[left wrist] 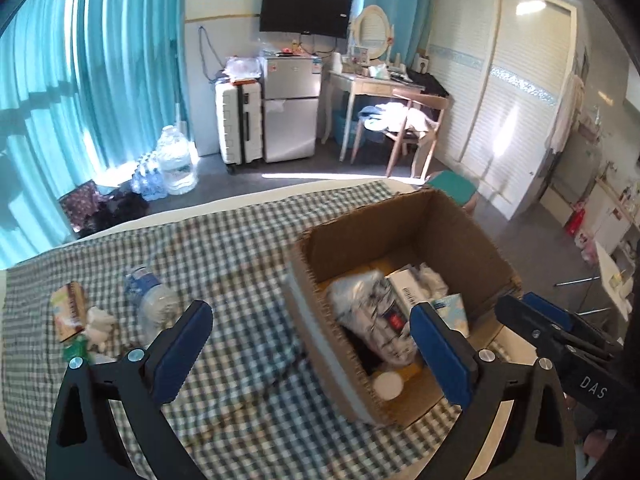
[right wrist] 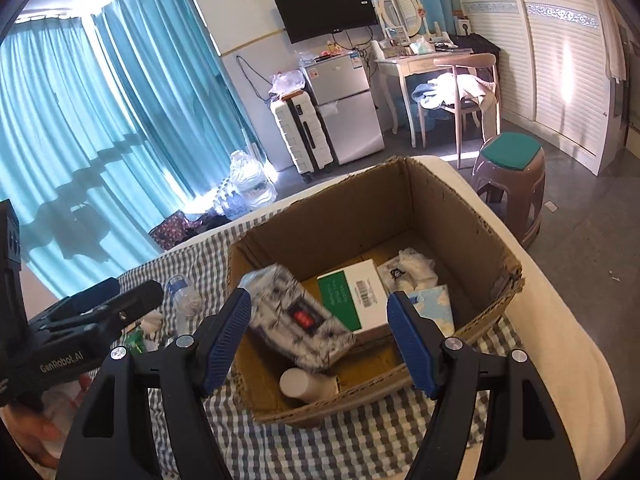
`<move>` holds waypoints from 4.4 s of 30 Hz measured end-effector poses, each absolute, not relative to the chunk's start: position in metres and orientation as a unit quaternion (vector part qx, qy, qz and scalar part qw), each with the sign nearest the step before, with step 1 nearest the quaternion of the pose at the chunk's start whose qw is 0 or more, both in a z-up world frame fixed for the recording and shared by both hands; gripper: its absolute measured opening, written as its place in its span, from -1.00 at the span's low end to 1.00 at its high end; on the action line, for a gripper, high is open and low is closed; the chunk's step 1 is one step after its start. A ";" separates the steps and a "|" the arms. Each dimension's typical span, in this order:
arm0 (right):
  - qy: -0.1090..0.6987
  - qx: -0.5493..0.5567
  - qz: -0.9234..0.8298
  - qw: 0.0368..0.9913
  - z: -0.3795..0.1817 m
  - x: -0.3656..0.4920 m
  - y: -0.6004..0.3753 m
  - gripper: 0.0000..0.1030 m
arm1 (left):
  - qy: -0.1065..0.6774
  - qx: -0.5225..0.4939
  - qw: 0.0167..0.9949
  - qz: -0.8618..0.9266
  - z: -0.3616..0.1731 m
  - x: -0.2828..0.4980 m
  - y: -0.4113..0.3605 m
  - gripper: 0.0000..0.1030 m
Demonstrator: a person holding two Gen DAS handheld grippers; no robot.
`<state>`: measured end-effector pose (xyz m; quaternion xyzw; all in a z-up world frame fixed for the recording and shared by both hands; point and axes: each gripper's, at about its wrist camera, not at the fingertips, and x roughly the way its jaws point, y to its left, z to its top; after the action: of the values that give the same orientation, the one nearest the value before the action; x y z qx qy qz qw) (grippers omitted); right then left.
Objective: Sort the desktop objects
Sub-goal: 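Move both tools back over the remaining items, then grasp the green medicine packet with left tool while right grasps the bead bracelet, then carry green packet with left tool while right carries bracelet, release both into box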
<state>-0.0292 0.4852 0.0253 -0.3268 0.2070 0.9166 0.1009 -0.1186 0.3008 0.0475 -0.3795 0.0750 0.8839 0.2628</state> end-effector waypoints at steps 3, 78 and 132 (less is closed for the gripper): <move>0.207 -0.330 0.917 0.084 0.022 -0.029 0.462 0.37 | 0.078 -0.377 0.219 0.897 0.046 -0.119 0.271 1.00; 0.006 -0.491 0.871 -0.006 -0.181 -0.253 0.154 -0.78 | 0.028 -0.462 0.051 0.885 -0.161 -0.287 0.008 -0.27; 0.038 -0.306 0.949 0.068 0.108 -0.072 0.365 -0.78 | 0.052 -0.337 0.245 0.908 0.081 -0.114 0.256 -0.29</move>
<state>-0.0724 0.3650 0.1081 -0.3059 0.0382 0.9489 0.0681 -0.1143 0.2559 0.0814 -0.3371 0.0523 0.9075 0.2450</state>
